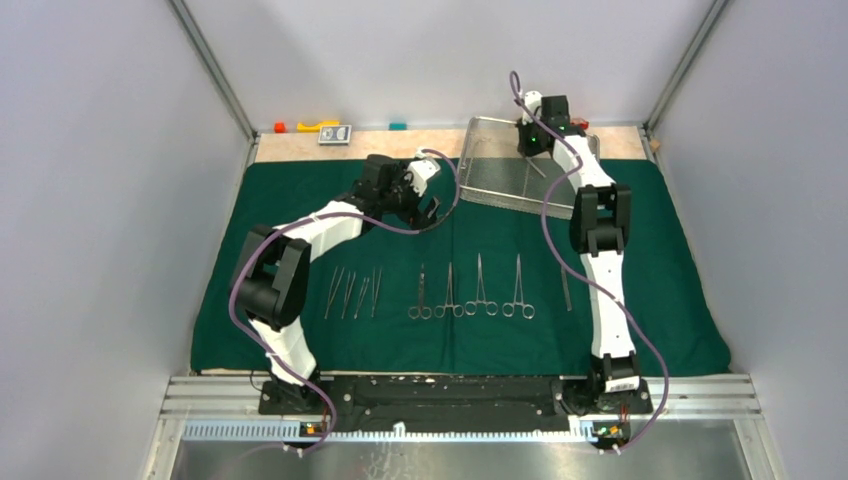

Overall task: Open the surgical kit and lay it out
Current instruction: Pick up the medical item from the container.

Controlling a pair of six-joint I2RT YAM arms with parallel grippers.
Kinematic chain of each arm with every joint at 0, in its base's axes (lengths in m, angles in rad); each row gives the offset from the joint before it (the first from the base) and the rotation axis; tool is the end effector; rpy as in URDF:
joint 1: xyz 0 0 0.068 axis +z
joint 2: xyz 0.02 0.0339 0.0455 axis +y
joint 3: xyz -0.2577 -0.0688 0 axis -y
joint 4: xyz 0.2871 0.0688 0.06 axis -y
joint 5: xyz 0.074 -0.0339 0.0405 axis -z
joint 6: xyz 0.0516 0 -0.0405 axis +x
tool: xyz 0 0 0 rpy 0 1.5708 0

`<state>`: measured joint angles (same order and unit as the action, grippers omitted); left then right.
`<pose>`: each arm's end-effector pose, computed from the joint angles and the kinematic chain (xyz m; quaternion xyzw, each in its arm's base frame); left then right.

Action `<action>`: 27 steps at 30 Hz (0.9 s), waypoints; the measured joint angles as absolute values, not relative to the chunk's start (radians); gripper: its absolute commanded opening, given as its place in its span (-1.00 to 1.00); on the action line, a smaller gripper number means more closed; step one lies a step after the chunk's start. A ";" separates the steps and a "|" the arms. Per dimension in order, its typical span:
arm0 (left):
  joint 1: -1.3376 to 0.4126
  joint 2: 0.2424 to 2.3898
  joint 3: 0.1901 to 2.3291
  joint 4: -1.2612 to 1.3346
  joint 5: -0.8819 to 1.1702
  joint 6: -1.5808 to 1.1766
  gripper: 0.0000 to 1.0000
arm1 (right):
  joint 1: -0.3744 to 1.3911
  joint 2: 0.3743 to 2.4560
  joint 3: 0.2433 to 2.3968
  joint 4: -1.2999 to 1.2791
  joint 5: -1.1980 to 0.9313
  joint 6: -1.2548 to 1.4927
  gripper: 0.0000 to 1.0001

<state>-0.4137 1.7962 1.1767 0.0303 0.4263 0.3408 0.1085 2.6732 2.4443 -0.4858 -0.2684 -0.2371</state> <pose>0.4005 -0.1991 0.1796 0.4102 0.7647 -0.2032 0.4536 0.6314 0.0825 0.1420 -0.2097 0.8786 0.0950 0.4183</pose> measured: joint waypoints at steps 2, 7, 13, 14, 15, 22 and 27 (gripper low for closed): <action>-0.414 1.796 1.177 0.030 0.426 0.341 0.98 | 0.109 2.651 2.404 -0.467 -0.250 -0.206 -1.00; -0.414 1.796 1.176 0.031 0.427 0.341 0.98 | 0.109 2.592 2.307 -0.446 -0.196 -0.132 -1.00; -0.414 1.793 1.164 0.031 0.429 0.341 0.98 | 0.108 2.508 2.169 -0.418 -0.150 -0.084 -1.00; -0.414 1.790 1.161 0.031 0.429 0.340 0.98 | 0.108 2.499 2.156 -0.419 -0.150 -0.080 -1.00; -0.414 1.789 1.158 0.031 0.429 0.340 0.98 | 0.108 2.491 2.144 -0.419 -0.147 -0.076 -1.00; -0.414 1.781 1.151 0.032 0.430 0.340 0.98 | 0.106 2.483 2.135 -0.420 -0.150 -0.074 -0.58; -0.414 1.781 1.151 0.033 0.430 0.340 0.98 | 0.106 2.483 2.164 -0.437 -0.151 -0.085 -0.51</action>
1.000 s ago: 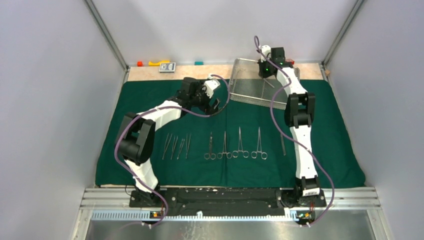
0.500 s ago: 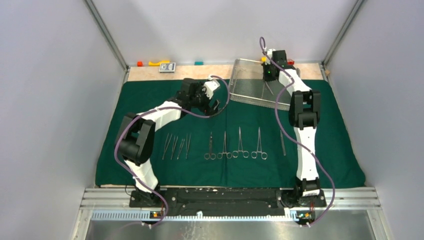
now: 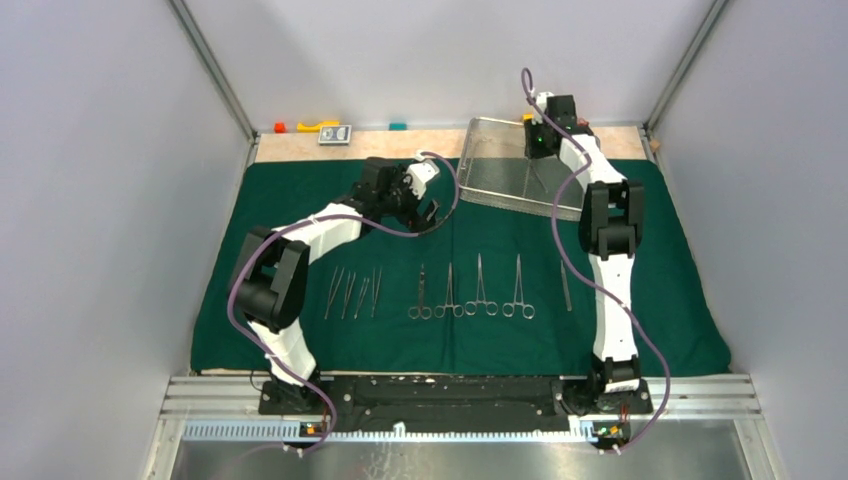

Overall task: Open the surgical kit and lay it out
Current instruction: Pick up the medical item from the container.

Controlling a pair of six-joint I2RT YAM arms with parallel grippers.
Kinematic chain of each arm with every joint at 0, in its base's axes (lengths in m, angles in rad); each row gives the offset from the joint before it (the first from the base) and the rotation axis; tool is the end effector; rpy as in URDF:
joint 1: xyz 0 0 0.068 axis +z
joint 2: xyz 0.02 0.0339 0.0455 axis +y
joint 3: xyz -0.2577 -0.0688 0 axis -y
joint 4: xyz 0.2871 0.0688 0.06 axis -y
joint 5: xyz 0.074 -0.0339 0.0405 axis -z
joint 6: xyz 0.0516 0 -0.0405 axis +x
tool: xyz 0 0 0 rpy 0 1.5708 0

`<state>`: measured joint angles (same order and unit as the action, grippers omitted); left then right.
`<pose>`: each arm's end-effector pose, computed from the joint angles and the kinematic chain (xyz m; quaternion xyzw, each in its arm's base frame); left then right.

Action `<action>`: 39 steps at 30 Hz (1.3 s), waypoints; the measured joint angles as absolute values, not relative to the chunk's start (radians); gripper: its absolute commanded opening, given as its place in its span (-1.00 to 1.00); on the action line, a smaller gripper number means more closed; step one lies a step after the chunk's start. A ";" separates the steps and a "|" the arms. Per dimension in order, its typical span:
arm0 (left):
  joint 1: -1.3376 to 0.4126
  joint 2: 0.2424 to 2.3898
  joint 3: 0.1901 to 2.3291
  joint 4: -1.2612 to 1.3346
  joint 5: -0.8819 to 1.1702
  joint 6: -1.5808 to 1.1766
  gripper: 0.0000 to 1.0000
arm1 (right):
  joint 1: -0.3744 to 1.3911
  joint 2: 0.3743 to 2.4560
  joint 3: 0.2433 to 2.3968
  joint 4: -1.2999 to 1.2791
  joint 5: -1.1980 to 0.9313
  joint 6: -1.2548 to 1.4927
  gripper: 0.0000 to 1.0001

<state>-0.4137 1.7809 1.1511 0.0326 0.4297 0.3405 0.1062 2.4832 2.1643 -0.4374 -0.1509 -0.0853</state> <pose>0.3952 -0.1970 0.1769 0.4107 0.7661 -0.2050 0.4498 0.6020 0.0720 0.1523 -0.1173 0.9086 0.0733 0.3942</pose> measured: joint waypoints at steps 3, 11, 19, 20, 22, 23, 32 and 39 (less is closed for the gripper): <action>-0.414 1.781 1.151 0.033 0.430 0.340 0.98 | 0.106 2.483 2.209 -0.442 -0.150 -0.091 -0.51; -0.414 1.781 1.151 0.033 0.430 0.340 0.98 | 0.102 2.491 2.260 -0.442 -0.151 -0.113 -0.51; -0.414 1.781 1.151 0.033 0.430 0.340 0.98 | 0.102 2.521 2.252 -0.473 -0.163 -0.123 -0.51; -0.414 1.781 1.151 0.033 0.430 0.340 0.98 | 0.102 2.524 2.251 -0.474 -0.163 -0.124 -0.51; -0.414 1.781 1.151 0.033 0.430 0.340 0.98 | 0.101 2.531 2.252 -0.477 -0.163 -0.129 -0.52; -0.414 1.781 1.151 0.033 0.430 0.340 0.98 | 0.101 2.537 2.252 -0.481 -0.163 -0.130 -0.52; -0.413 1.781 1.151 0.034 0.430 0.340 0.98 | 0.100 2.569 2.280 -0.492 -0.173 -0.147 -0.67; -0.413 1.781 1.151 0.035 0.429 0.340 0.98 | 0.101 2.575 2.292 -0.500 -0.178 -0.164 -0.89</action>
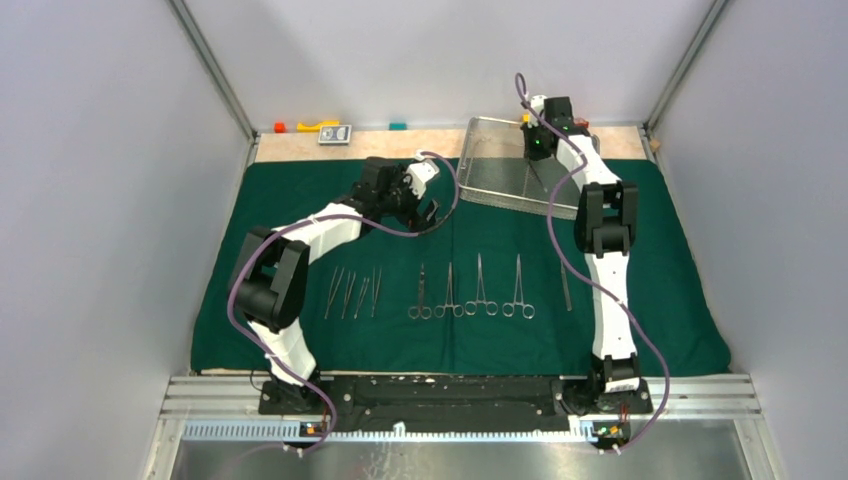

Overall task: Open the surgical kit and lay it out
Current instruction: Pick up the medical item from the container.

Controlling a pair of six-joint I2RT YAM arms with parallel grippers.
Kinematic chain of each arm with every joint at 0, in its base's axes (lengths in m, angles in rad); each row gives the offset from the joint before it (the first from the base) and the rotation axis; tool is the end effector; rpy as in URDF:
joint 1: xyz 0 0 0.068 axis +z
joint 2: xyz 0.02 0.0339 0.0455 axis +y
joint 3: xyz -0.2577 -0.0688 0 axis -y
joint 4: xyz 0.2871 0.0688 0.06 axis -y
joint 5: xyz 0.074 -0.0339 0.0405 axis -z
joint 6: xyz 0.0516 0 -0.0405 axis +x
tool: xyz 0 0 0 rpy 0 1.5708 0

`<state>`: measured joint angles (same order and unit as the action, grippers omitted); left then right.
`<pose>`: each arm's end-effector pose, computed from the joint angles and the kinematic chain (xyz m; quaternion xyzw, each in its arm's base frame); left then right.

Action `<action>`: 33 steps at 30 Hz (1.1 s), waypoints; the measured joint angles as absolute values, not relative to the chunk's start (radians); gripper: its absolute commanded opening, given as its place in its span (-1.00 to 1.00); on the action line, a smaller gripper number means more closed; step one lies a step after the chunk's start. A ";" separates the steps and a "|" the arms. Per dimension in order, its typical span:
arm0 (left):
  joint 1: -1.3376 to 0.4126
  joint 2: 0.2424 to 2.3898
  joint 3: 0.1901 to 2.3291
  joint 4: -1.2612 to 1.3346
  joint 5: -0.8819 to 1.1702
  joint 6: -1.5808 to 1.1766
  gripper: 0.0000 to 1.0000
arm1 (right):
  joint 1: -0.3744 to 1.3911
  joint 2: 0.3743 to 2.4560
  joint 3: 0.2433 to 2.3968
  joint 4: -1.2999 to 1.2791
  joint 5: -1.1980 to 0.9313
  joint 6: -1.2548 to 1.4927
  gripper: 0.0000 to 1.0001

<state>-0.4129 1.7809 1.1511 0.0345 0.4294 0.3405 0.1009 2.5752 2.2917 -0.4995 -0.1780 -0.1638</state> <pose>0.3955 -0.1967 0.1771 0.4103 0.7659 -0.2047 0.4508 0.6143 0.0714 0.1411 -0.1552 0.9072 0.0700 0.3847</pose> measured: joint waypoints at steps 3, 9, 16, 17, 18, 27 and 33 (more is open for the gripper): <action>-0.413 1.781 1.151 0.035 0.430 0.340 0.98 | 0.102 2.575 2.292 -0.500 -0.178 -0.164 -1.00; -0.413 1.781 1.151 0.035 0.430 0.340 0.98 | 0.102 2.574 2.293 -0.501 -0.177 -0.160 -1.00; -0.413 1.781 1.151 0.035 0.430 0.340 0.98 | 0.086 2.571 2.293 -0.501 -0.187 -0.131 -1.00; -0.413 1.781 1.151 0.035 0.430 0.340 0.98 | 0.081 2.570 2.292 -0.503 -0.189 -0.129 -1.00; -0.413 1.781 1.151 0.034 0.430 0.340 0.98 | 0.073 2.568 2.292 -0.504 -0.189 -0.128 -1.00; -0.413 1.781 1.154 0.031 0.435 0.340 0.98 | -0.044 2.483 2.180 -0.505 -0.181 -0.130 -1.00; -0.413 1.784 1.185 0.030 0.451 0.340 0.98 | -0.055 2.449 2.167 -0.494 -0.189 -0.131 -1.00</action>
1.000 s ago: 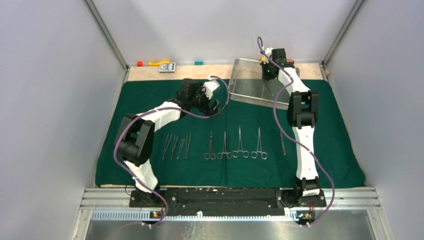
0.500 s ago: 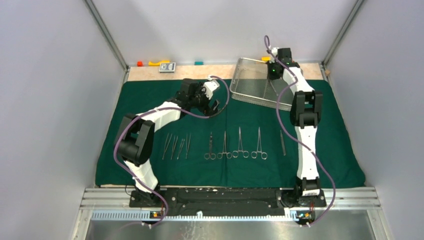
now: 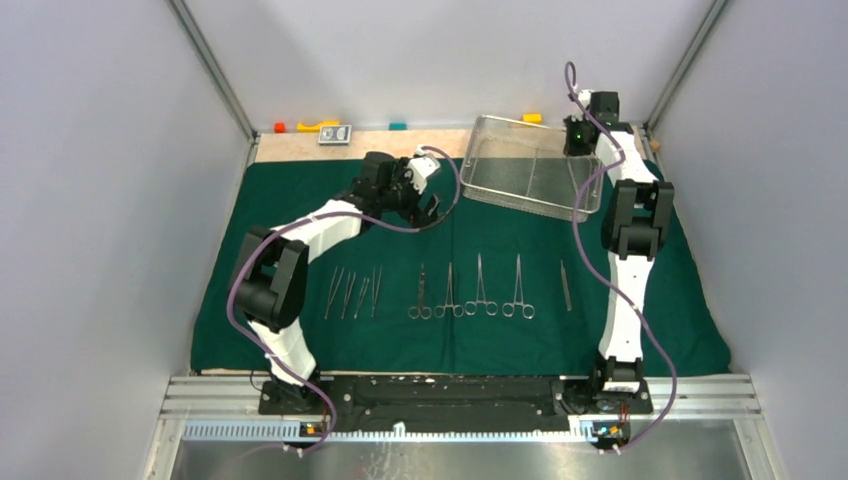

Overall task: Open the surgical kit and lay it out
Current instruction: Pick up the medical item from the container.

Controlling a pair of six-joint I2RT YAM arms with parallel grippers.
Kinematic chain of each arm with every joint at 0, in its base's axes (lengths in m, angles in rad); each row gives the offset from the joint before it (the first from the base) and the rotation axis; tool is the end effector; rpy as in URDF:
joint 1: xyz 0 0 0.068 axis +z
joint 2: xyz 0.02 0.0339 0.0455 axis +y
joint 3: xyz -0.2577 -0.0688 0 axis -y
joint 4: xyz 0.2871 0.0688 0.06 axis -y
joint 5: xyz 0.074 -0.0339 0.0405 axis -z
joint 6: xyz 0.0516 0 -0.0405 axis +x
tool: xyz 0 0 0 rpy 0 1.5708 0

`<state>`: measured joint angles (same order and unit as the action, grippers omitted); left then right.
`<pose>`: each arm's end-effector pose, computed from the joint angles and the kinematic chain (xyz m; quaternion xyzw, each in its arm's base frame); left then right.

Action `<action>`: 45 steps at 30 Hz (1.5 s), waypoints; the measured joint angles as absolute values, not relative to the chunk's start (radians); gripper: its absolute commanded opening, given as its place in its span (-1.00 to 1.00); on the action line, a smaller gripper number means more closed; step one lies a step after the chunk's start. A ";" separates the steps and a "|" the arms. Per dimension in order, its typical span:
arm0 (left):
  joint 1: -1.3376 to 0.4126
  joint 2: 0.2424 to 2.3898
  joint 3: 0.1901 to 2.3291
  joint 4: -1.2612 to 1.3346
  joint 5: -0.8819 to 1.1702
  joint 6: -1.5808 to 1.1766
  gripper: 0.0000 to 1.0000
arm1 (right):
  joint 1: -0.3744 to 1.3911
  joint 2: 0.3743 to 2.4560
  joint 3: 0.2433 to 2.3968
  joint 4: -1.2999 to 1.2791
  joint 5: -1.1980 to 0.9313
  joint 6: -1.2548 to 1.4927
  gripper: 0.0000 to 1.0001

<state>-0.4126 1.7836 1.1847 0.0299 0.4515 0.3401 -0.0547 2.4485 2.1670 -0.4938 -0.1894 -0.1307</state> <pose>0.4003 -0.1998 0.1882 0.4142 0.7556 -0.2132 0.4606 0.5994 -0.0231 0.1688 -0.0715 0.9158 0.0511 0.3920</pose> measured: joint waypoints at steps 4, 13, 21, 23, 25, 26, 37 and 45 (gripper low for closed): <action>-0.413 1.788 1.200 0.030 0.457 0.340 0.98 | -0.048 2.436 2.167 -0.492 -0.204 -0.131 -1.00; -0.413 1.817 1.228 0.017 0.495 0.334 0.79 | -0.047 2.423 2.167 -0.495 -0.232 -0.130 -1.00; -0.428 1.906 1.414 -0.068 0.566 0.281 0.62 | -0.047 2.333 2.105 -0.495 -0.278 -0.129 -1.00; -0.444 1.933 1.475 -0.077 0.575 0.266 0.61 | -0.047 2.305 2.090 -0.494 -0.287 -0.129 -1.00; -0.465 1.964 1.538 -0.089 0.587 0.250 0.59 | -0.047 2.273 2.070 -0.488 -0.297 -0.128 -1.00; -0.479 1.991 1.583 -0.092 0.592 0.236 0.57 | -0.047 2.258 2.058 -0.485 -0.301 -0.128 -1.00; -0.603 2.447 2.094 0.040 0.639 0.041 0.37 | -0.047 2.206 1.957 -0.392 -0.338 -0.120 -1.00; -0.634 2.700 2.354 0.307 0.598 -0.187 0.34 | -0.047 2.185 1.927 -0.383 -0.351 -0.118 -1.00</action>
